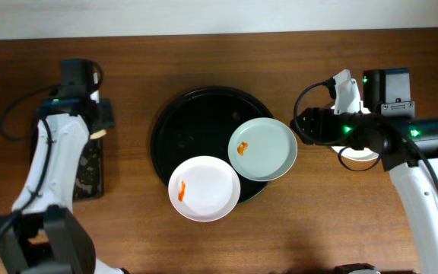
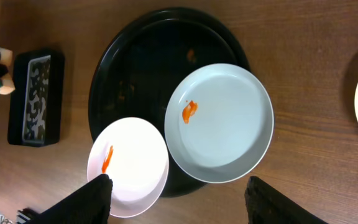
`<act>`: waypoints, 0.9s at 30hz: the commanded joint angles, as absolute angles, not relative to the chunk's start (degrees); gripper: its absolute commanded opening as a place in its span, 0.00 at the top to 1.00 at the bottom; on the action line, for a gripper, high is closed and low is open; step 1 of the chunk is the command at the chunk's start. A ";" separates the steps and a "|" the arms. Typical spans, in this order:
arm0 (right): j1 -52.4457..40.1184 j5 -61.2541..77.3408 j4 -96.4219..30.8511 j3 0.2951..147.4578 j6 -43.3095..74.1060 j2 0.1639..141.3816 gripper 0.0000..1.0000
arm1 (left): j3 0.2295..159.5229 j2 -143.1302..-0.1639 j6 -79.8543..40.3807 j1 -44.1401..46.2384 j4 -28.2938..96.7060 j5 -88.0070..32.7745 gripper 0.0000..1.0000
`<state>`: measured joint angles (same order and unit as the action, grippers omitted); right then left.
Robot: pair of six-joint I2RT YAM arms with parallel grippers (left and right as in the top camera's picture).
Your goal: Clean dirty plates on tray and stack at the side
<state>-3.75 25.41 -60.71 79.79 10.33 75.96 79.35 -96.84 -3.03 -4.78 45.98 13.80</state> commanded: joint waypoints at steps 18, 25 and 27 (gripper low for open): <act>-9.37 6.81 -66.26 78.87 20.64 106.08 0.48 | 79.50 -118.48 2.42 -15.18 42.72 8.08 0.53; -9.37 9.02 -62.72 76.95 16.34 99.66 0.46 | 78.17 -117.64 2.42 -16.69 40.34 5.96 0.51; -9.37 9.72 -62.83 76.95 16.34 94.59 0.44 | 75.96 -117.64 2.42 -16.80 38.52 5.74 0.85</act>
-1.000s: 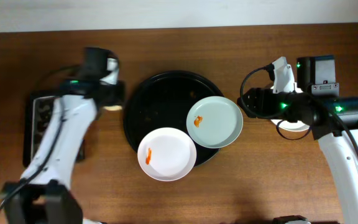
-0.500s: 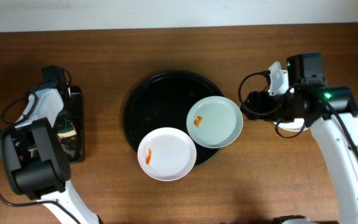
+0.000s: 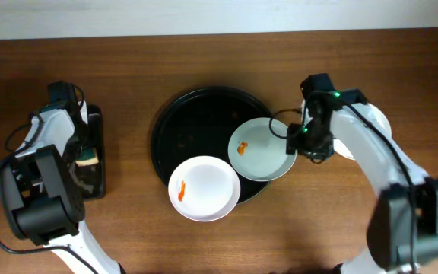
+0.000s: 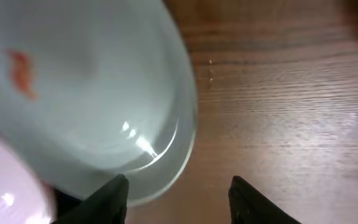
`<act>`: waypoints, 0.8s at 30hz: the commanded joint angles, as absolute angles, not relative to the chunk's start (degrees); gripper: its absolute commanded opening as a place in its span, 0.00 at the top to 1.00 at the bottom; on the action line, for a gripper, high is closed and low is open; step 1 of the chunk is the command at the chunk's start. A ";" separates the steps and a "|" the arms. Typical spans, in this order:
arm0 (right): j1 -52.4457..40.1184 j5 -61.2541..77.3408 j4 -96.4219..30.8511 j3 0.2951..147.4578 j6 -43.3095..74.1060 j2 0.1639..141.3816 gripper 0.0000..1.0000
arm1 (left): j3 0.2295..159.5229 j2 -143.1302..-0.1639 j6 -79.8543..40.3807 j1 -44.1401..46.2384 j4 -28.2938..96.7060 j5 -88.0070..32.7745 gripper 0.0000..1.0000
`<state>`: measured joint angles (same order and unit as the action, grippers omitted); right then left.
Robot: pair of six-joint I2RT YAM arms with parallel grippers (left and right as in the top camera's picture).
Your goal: Clean dirty plates on tray and stack at the side
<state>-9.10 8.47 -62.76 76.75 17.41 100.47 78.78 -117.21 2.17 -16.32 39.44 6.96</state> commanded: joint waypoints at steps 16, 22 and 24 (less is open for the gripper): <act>-9.26 6.76 -63.59 75.83 20.03 92.09 0.36 | 83.29 -95.35 0.47 -1.13 40.03 -34.54 1.00; -9.26 5.30 -58.94 75.83 22.17 103.72 0.55 | 83.29 -110.21 -9.19 25.80 25.78 -21.67 1.00; -9.26 5.32 -58.48 75.83 22.15 107.63 0.59 | 83.29 -113.75 -9.87 28.38 24.21 -26.00 1.00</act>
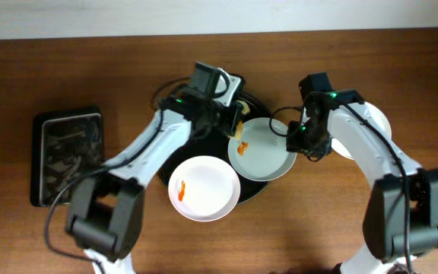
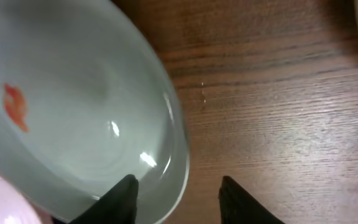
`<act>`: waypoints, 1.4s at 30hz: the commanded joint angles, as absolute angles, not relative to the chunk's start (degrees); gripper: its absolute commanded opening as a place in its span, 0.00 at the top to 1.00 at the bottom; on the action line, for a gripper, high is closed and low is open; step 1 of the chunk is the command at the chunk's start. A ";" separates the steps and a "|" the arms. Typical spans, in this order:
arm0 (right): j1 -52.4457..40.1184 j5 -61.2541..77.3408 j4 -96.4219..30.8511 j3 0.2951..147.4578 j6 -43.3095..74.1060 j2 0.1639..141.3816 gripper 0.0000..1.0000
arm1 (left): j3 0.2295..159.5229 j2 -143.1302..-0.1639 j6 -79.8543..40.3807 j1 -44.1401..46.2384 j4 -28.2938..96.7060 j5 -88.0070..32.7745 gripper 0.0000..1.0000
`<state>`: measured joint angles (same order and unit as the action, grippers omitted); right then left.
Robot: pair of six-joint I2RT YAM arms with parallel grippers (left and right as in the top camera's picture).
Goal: Clean dirty plates on tray and stack at the side
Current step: 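Hold the light-blue plate with the right gripper and scrub it with the sponge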
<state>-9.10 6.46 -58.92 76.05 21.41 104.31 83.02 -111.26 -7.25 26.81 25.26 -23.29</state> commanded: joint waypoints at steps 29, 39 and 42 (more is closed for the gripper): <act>-0.64 30.87 -40.93 66.17 7.99 109.97 0.91 | 83.26 -117.12 -9.78 34.76 26.41 -21.12 1.00; -0.71 16.62 -45.65 69.56 11.62 101.73 0.96 | 83.26 -117.12 -9.80 34.74 27.05 -21.10 1.00; -7.20 0.14 -49.08 71.33 17.21 101.60 0.96 | 83.26 -117.12 -9.82 34.68 26.57 -20.03 1.00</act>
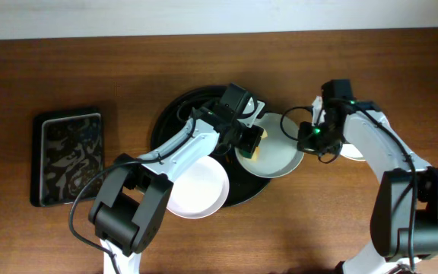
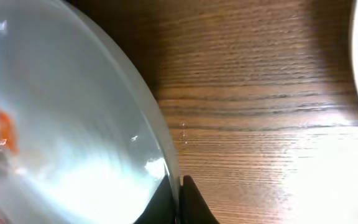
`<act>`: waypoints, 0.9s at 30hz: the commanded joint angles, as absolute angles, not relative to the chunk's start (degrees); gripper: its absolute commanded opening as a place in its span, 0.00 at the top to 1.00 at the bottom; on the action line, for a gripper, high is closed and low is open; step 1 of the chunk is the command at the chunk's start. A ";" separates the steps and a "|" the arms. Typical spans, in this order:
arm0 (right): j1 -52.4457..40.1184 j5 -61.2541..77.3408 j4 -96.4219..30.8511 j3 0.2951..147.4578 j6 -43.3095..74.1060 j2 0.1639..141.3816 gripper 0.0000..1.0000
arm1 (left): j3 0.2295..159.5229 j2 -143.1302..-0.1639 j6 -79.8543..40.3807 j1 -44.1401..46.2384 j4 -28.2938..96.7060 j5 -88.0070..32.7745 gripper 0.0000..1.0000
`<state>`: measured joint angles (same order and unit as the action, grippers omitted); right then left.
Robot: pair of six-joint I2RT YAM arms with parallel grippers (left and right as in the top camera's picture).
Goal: Clean dirty plates on tray and stack at the side
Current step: 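Hold the light-blue plate with the right gripper and scrub it with the sponge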
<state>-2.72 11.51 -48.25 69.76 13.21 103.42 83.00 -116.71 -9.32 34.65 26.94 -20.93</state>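
A pale green plate lies over the right rim of the round black tray. My right gripper is shut on the plate's right rim. In the right wrist view the rim runs between the fingers of that gripper, and an orange stain shows on the plate. My left gripper is shut on a yellowish sponge pressed onto the plate's left half. A white plate sits at the tray's front edge, partly under the left arm; its stain is hidden.
A clean white plate rests on the table to the right, mostly under my right arm, and shows at the right wrist view's edge. A black rectangular sponge holder stands at the far left.
My right gripper, open astride the pale plate's rim before, is now shut on it. The plate sits a little further right. The left gripper with the sponge has moved from the plate's back-left edge onto its surface.
First my left gripper was at the sponge holder and my right hung open above the table, right of the tray. Then the right gripper was down at the pale plate's rim. Then the left had the sponge at the plate. Now the plate is gripped, sponge on it.
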 commanded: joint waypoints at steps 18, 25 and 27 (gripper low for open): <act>-13.87 -11.22 -55.96 75.20 21.54 101.60 0.96 | 84.49 -127.92 -16.80 35.22 27.03 1.56 1.00; -13.87 -15.66 -57.60 75.81 21.54 101.56 0.96 | 98.48 -127.92 -14.68 35.33 40.64 9.08 1.00; -13.87 -18.65 -60.86 78.67 21.52 101.56 0.96 | 100.79 -127.92 -14.68 33.76 43.44 10.50 1.00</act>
